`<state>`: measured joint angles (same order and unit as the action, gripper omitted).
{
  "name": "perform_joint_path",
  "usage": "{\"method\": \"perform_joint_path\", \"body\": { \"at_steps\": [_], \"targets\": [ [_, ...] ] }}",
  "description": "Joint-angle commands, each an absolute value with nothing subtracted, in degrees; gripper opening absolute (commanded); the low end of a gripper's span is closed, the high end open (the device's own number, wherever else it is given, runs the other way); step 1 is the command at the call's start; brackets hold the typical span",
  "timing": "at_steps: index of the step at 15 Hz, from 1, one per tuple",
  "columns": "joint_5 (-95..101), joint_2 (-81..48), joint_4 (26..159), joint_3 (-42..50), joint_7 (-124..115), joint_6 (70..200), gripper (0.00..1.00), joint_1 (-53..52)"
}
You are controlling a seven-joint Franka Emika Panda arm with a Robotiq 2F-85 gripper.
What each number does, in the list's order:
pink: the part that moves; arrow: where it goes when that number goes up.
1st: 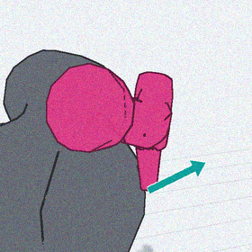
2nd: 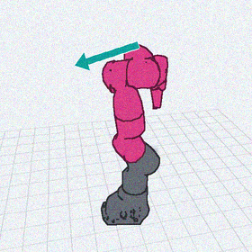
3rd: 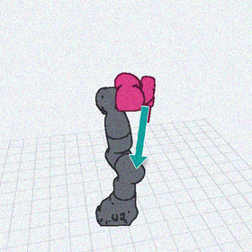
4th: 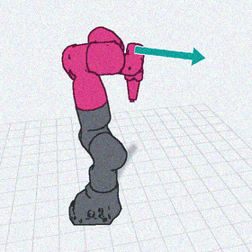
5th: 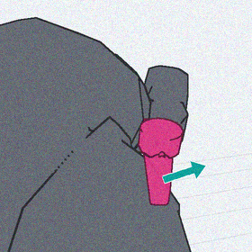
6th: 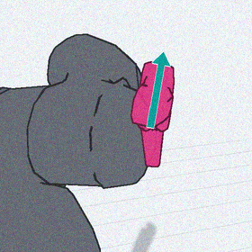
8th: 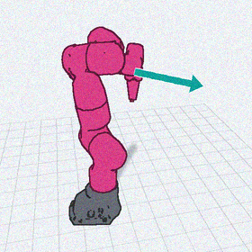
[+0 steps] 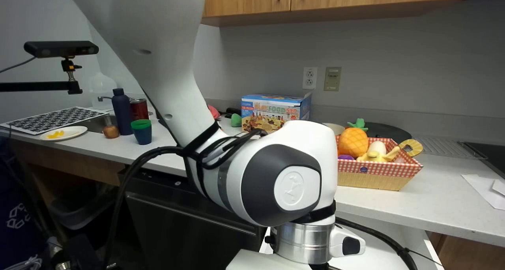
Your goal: Open the drawer, remove the plushy from the drawer, put it in the box, and then close the drawer
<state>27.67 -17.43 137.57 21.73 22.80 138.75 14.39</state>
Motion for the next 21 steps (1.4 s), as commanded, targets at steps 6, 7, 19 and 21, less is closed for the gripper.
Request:
{"method": "perform_joint_path", "body": {
  "at_steps": [6, 7, 19, 21],
  "targets": [
    [20.0, -26.3, 128.9, 14.0, 29.8, 138.0, 1.00, 20.4],
    [18.9, -26.1, 128.8, 13.1, 30.7, 138.9, 1.00, 20.8],
    [5.1, -26.6, 117.2, 1.5, 33.9, 150.0, 1.00, 20.2],
    [4.4, -27.1, 115.1, 0.5, 34.0, 150.6, 1.00, 19.9]
  ]
}}
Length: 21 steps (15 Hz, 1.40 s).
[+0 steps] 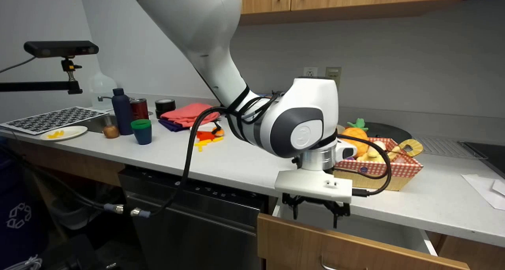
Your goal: Open the drawer, remove the plushy from the drawer, put it in the box, and then close the drawer
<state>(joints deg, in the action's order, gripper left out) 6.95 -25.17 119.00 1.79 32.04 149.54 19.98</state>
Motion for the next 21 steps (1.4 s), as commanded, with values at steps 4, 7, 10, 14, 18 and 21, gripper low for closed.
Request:
{"method": "perform_joint_path", "body": {
  "at_steps": [4, 7, 10, 14, 18, 21],
  "targets": [
    [6.1, -25.5, 115.0, 1.1, 33.6, 149.1, 1.00, 19.3],
    [10.8, -23.8, 117.5, 4.6, 32.0, 148.9, 1.00, 18.1],
    [14.6, -25.8, 117.0, 7.1, 31.0, 149.6, 1.00, 17.6],
    [13.7, -29.7, 115.4, 5.8, 32.8, 150.6, 1.00, 18.8],
    [11.5, -33.9, 112.5, 3.6, 32.8, 150.0, 1.00, 19.4],
    [9.3, -36.2, 110.8, 1.9, 33.1, 149.7, 1.00, 20.3]
  ]
}}
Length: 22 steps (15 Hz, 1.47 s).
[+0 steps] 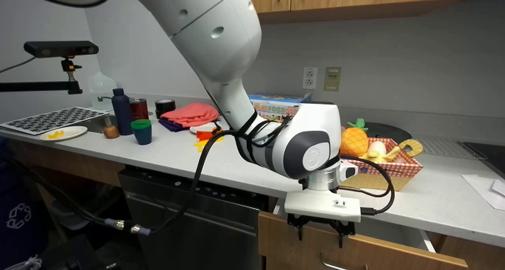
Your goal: Open the drawer, remove the plushy from the drawer, put it in the box, and then close the drawer
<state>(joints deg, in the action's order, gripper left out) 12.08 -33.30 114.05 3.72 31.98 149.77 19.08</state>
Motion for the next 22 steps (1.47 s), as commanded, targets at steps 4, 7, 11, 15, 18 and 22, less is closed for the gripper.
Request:
{"method": "perform_joint_path", "body": {
  "at_steps": [4, 7, 11, 15, 18, 22],
  "targets": [
    [4.3, -37.3, 108.7, -0.7, 32.9, 149.8, 1.00, 22.0],
    [2.0, -37.6, 107.2, -2.0, 32.7, 150.2, 1.00, 22.3],
    [1.4, -37.0, 106.5, -2.4, 32.7, 151.5, 1.00, 22.2],
    [1.6, -33.5, 109.7, -2.1, 32.8, 153.4, 1.00, 22.4],
    [3.9, -27.3, 115.9, 0.4, 31.8, 155.4, 1.00, 21.1],
    [5.3, -15.3, 127.2, 2.2, 31.8, 163.1, 1.00, 20.8]
  ]
}}
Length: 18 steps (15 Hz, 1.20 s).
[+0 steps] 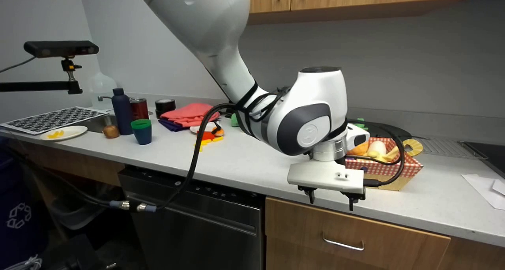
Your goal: Open the drawer, remove the plushy from the drawer, put it in the box, and then close the drawer
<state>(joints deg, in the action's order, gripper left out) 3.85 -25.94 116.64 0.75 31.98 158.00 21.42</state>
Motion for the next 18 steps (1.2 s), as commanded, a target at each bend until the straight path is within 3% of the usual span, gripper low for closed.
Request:
{"method": "perform_joint_path", "body": {
  "at_steps": [1, 11, 12, 18],
  "targets": [
    [5.2, -12.4, 129.8, 2.2, 32.2, 165.4, 1.00, 21.0],
    [7.3, 10.1, 148.7, 1.5, 31.2, 178.2, 1.00, 21.9],
    [5.8, 5.2, 144.2, 1.8, 31.9, 177.0, 1.00, 21.4],
    [6.3, 8.4, 147.3, 1.8, 31.8, 177.2, 1.00, 21.4]
  ]
}}
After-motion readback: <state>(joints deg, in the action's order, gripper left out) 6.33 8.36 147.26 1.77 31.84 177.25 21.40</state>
